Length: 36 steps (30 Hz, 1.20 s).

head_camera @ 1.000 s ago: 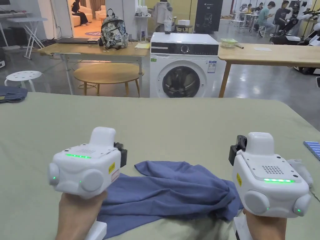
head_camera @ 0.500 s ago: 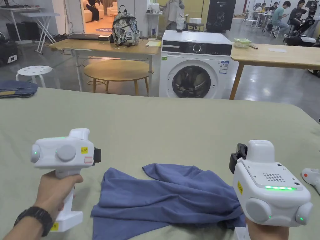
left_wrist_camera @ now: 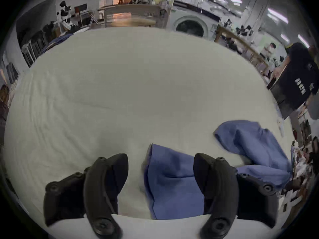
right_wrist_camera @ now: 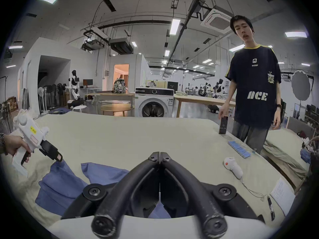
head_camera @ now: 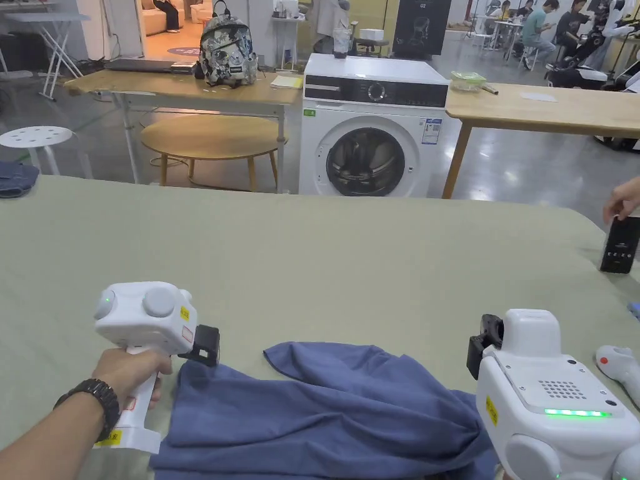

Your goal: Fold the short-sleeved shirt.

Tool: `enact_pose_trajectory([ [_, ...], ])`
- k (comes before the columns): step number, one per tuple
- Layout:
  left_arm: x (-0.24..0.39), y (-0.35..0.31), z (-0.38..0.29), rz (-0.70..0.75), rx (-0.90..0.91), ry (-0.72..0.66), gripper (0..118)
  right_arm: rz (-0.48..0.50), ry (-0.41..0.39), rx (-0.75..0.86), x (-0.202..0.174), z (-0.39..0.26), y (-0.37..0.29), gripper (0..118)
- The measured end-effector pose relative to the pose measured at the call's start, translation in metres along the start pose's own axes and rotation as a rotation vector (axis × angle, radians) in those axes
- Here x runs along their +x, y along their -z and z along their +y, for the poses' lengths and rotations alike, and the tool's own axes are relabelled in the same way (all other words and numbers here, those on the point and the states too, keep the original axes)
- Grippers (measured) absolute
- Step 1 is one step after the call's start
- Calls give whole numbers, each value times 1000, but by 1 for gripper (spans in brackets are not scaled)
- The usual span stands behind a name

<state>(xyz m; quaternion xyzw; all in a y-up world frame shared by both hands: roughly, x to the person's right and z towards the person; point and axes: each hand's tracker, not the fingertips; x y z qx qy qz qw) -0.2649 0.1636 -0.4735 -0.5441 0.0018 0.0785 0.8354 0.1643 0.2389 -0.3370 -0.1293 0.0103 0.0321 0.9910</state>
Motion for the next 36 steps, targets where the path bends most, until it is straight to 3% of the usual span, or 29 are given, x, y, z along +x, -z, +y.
enact_pose_trajectory([
  [1, -4, 10, 3, 13, -21, 6, 79, -4, 0, -6, 2, -1, 1, 0],
  [3, -2, 21, 1, 27, -39, -6, 62, -12, -1, -18, 4, -4, 2, 0],
  [6, 0, 28, 0, 85, 10, 37, 47, -22, -9, -26, 8, -8, 1, 0],
  [8, 4, 27, -1, 78, 23, 55, 44, -27, -12, -31, 10, -10, 0, 0],
  [9, 6, 24, -4, 69, 34, 64, 30, -30, -11, -35, 11, -10, 0, 0],
  [10, 7, 23, -5, 44, 38, 73, 5, -33, -8, -38, 12, -11, 0, 0],
  [11, 9, 24, -5, 50, 35, 65, 0, -34, -5, -42, 13, -11, 0, 0],
  [22, 1, -53, -35, -54, 197, 37, 0, -54, 37, -76, 50, 7, 2, 0],
  [28, 0, -97, -68, -69, 290, 29, 0, 16, 37, -359, 67, 3, 42, 1],
  [30, -1, -105, -77, -68, 305, 31, 0, 25, 39, -436, 69, -9, 59, 24],
  [31, -1, -107, -82, -66, 308, 31, 0, 49, 44, -501, 70, -14, 68, 47],
  [32, -2, -109, -87, -63, 312, 30, 0, 41, 50, -541, 77, -22, 82, 60],
  [36, -7, -112, -101, -71, 318, 5, 0, 68, 89, -689, 72, -42, 104, 64],
])
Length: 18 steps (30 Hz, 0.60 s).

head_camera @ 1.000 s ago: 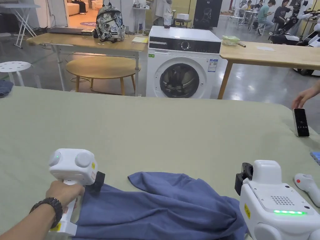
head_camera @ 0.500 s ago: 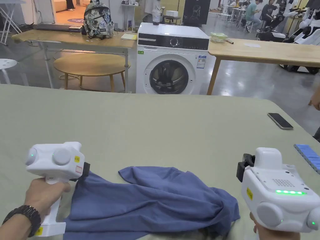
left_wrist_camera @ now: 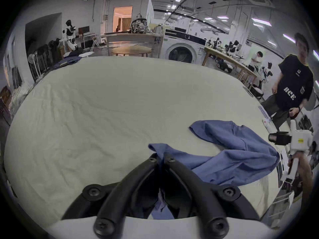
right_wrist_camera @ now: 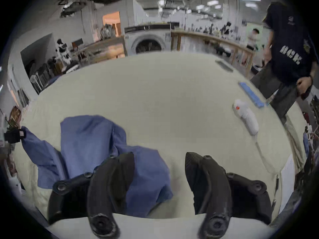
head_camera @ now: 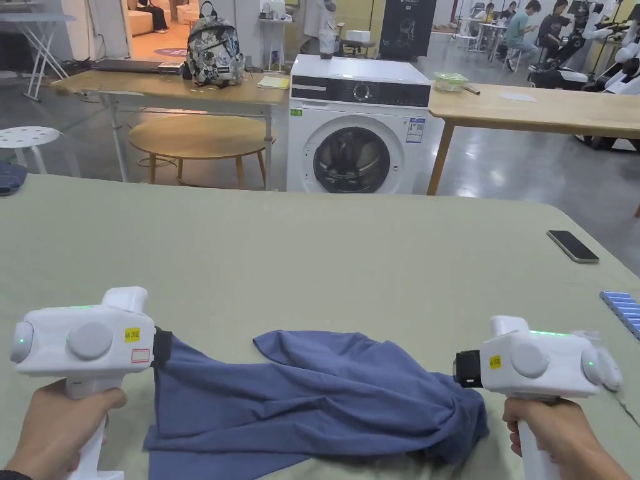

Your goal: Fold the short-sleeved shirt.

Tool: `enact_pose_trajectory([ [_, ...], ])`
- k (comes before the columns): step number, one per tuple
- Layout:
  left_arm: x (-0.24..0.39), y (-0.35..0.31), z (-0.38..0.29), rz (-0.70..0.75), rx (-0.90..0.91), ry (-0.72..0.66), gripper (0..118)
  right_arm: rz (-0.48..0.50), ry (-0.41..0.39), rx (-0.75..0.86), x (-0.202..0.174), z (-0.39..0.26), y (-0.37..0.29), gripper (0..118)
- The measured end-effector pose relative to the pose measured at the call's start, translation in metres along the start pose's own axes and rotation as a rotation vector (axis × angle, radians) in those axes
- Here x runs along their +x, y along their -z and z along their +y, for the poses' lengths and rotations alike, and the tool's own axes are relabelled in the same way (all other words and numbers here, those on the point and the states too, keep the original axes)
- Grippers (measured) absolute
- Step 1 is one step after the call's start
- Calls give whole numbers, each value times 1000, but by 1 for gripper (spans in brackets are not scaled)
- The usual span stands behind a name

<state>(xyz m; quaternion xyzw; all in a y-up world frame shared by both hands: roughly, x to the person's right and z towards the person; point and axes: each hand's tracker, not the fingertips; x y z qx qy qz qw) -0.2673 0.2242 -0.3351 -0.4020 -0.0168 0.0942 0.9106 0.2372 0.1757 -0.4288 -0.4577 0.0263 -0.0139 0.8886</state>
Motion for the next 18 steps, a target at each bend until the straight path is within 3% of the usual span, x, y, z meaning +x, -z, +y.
enact_pose_trajectory([
  [4, -5, 10, -2, 9, -7, 4, 0, -28, -61, -111, -15, -6, 21, 64],
  [6, -1, 7, -4, 9, -9, 5, 0, -33, -52, -135, -17, -11, 28, 61],
  [9, -4, 10, -3, 11, -9, 7, 0, 25, 0, -149, -11, -16, 40, 8],
  [10, -4, 11, -2, 12, -9, 8, 0, 2, 4, -134, -11, -18, 39, 4],
  [18, -9, -1, 17, 34, 28, 21, 0, 10, 3, 107, -10, -6, -28, 0],
])
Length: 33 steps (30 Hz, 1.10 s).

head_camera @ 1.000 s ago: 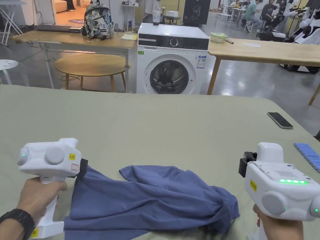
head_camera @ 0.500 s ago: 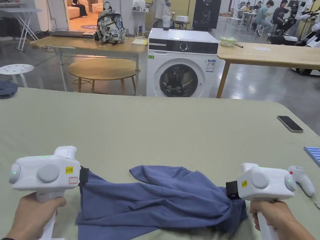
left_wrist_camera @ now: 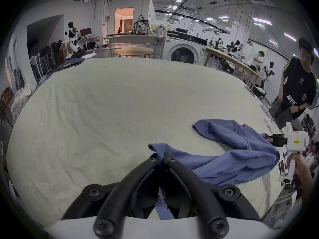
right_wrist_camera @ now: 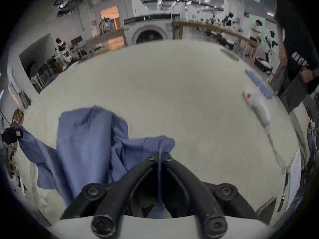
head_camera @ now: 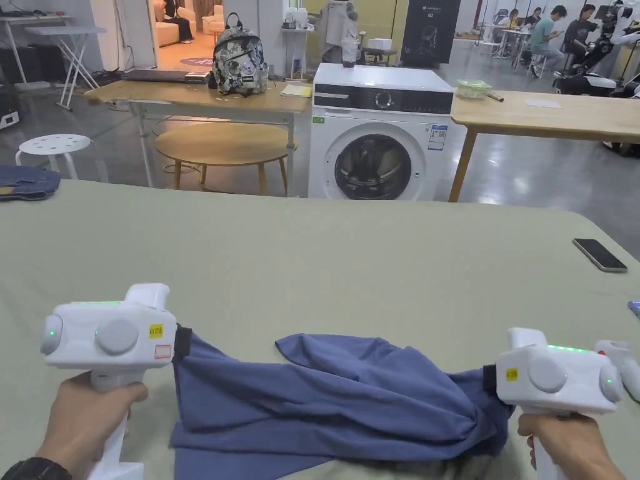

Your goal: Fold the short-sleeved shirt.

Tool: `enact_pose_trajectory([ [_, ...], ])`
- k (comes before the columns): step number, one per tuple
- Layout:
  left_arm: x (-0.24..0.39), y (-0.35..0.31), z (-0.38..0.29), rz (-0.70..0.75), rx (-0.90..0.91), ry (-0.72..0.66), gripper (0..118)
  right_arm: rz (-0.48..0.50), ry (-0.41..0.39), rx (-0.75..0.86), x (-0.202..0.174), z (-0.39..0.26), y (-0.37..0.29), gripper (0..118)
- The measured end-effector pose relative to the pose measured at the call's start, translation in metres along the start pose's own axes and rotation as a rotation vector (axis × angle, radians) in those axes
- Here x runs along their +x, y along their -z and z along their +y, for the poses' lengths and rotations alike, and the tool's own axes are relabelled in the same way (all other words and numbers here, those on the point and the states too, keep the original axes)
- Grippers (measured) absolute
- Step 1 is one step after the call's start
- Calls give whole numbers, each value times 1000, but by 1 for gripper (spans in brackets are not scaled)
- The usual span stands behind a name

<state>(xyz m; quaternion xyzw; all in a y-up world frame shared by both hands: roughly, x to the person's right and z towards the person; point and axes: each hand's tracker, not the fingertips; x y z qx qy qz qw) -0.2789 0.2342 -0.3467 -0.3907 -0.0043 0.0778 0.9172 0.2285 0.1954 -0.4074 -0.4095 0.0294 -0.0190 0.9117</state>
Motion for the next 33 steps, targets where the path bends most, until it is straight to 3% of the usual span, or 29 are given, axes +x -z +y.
enact_pose_trajectory([
  [12, -16, -91, 78, 105, 197, 34, 0, -78, -91, 352, 6, 81, -94, 0],
  [22, -74, -157, 134, 197, 297, -47, 0, -175, -90, 471, 18, 129, -146, 0],
  [33, -97, -163, 185, 247, 329, -79, 0, -196, -127, 596, 4, 182, -164, 0],
])
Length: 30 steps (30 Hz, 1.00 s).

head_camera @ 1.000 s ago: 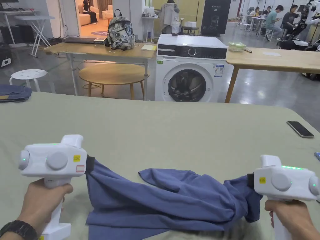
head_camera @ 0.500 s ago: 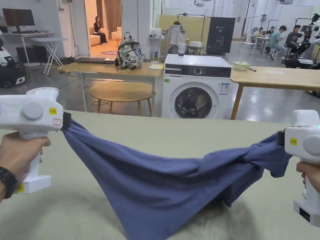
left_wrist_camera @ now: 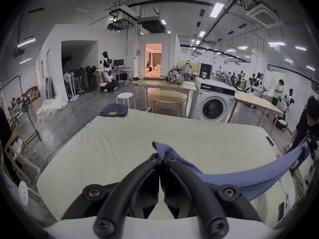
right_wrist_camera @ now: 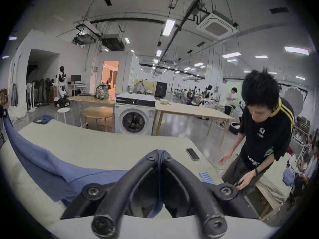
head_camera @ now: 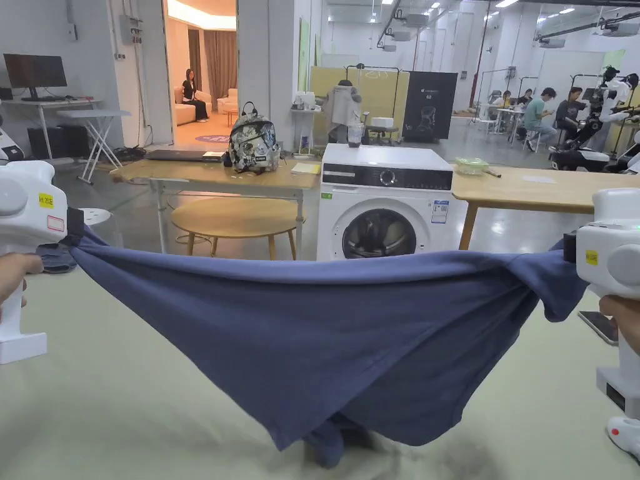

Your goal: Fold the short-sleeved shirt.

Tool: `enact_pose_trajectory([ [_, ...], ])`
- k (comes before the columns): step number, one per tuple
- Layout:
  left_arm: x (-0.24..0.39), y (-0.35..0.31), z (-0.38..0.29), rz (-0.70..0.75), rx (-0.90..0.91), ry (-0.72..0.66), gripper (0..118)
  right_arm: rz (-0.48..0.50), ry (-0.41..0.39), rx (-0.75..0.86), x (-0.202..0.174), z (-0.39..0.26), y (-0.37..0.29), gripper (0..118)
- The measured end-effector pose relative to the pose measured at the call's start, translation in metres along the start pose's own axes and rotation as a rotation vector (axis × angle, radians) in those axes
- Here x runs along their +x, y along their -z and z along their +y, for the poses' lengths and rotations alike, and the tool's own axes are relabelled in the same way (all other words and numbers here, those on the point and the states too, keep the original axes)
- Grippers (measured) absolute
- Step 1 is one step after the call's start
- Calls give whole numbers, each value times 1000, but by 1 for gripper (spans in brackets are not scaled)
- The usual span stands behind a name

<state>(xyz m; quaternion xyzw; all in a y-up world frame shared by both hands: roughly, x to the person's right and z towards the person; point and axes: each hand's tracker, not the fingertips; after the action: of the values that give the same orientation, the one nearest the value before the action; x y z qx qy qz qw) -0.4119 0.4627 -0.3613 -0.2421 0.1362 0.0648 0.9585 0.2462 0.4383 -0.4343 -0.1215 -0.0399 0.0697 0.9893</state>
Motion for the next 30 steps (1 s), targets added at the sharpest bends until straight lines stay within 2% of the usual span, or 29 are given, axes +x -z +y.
enact_pose_trajectory([
  [10, -6, 21, 70, 23, 80, -4, 0, -1, 25, 92, -1, 78, 25, 0],
  [17, -9, 33, 92, 32, 111, 29, 0, -6, 7, 129, -3, 96, 36, 0],
  [24, -14, 55, 42, 16, 60, 29, 0, -3, 23, 78, -7, 51, 39, 0],
  [27, -13, 62, 4, 7, 26, 28, 0, -11, -4, 29, -9, 19, 35, 0],
  [30, -15, 66, -39, -13, -24, 15, 0, -11, 4, -29, -6, -18, 29, 0],
])
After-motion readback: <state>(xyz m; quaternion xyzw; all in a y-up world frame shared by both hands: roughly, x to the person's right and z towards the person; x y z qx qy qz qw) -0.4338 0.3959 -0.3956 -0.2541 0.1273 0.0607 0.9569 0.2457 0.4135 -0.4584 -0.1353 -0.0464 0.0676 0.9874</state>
